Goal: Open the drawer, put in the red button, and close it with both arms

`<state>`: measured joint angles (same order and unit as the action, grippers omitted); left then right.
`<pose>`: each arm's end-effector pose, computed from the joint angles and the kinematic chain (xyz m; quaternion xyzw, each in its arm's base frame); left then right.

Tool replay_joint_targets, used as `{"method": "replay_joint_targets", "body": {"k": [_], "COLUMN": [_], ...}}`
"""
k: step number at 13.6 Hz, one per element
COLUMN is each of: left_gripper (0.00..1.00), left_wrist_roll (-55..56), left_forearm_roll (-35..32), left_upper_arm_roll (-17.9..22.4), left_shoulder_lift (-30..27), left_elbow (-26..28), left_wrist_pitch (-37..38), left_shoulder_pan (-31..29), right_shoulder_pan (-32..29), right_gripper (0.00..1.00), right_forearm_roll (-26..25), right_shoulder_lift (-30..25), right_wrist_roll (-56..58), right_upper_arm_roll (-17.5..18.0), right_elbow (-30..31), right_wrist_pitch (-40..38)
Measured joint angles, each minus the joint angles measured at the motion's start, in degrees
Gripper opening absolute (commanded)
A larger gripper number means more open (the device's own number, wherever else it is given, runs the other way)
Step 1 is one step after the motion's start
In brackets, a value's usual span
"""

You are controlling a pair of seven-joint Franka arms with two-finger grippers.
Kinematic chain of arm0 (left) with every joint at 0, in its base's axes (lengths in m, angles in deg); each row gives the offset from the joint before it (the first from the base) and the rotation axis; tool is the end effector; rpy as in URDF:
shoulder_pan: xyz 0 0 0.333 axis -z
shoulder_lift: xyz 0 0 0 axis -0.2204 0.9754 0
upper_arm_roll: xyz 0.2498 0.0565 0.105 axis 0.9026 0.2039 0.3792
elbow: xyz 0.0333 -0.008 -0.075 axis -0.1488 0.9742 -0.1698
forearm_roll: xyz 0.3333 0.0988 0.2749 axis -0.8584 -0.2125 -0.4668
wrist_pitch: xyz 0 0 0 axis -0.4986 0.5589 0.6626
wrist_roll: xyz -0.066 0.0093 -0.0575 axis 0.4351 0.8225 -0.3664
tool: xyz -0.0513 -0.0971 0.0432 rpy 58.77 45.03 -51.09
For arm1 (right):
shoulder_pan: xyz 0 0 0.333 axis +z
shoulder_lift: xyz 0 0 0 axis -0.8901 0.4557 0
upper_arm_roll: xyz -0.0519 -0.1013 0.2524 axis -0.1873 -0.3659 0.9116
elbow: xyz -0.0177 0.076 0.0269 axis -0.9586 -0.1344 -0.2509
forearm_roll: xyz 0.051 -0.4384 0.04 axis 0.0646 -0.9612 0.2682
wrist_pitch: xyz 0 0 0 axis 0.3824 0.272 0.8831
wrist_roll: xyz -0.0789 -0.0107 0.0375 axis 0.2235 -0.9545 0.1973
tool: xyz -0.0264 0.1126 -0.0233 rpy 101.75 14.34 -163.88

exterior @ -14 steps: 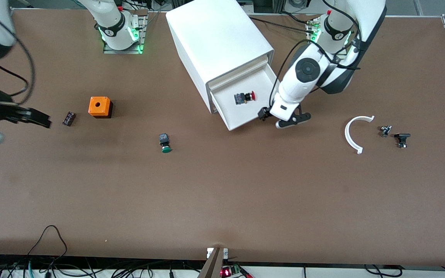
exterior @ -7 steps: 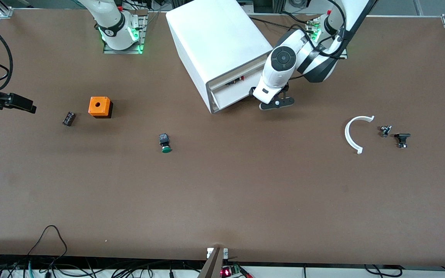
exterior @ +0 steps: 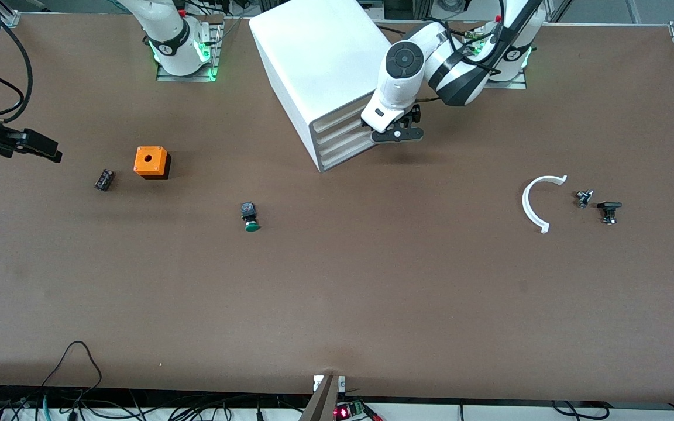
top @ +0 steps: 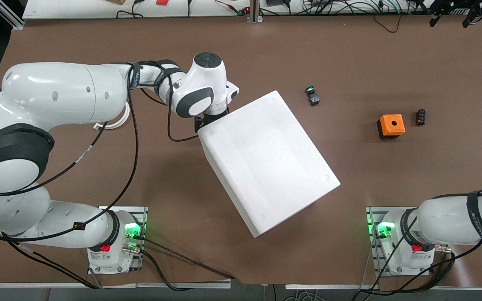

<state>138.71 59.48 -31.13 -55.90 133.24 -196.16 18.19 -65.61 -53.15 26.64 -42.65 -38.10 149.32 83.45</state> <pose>0.3686 -0.4143 0.2067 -0.9940 -0.0487 0.0972 0.0104 0.6148 -0.0378 0.5080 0.9982 -0.0462 -0.0350 0.0155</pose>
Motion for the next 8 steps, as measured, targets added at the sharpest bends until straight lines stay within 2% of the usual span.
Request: {"method": "replay_joint_targets", "body": {"k": [4, 5, 8], "left_gripper": [1.00, 1.00, 1.00], "left_wrist_roll": [0.18, 0.18, -6.96], "left_forearm_roll": [0.30, 0.32, 0.40], "left_upper_arm_roll": [0.99, 3.22, 13.96], "left_shoulder_lift": [-0.89, -1.65, -3.21], "left_elbow": [-0.33, -0.94, -5.44], "left_wrist_pitch": [-1.82, -2.82, -2.74], "left_shoulder_pan": [-1.65, -2.49, -4.55], "right_shoulder_pan": [0.00, 0.01, 0.01], "right_gripper": [1.00, 1.00, 1.00], "right_forearm_roll": [0.00, 0.00, 0.00], "right_shoulder_lift": [-0.84, -0.87, -1.84], "right_wrist_roll": [0.58, 0.65, 0.72], "right_upper_arm_roll": [0.00, 0.00, 0.00], "right_elbow": [0.95, 1.07, 2.78], "right_wrist_pitch": [0.26, 0.31, 1.56]}}
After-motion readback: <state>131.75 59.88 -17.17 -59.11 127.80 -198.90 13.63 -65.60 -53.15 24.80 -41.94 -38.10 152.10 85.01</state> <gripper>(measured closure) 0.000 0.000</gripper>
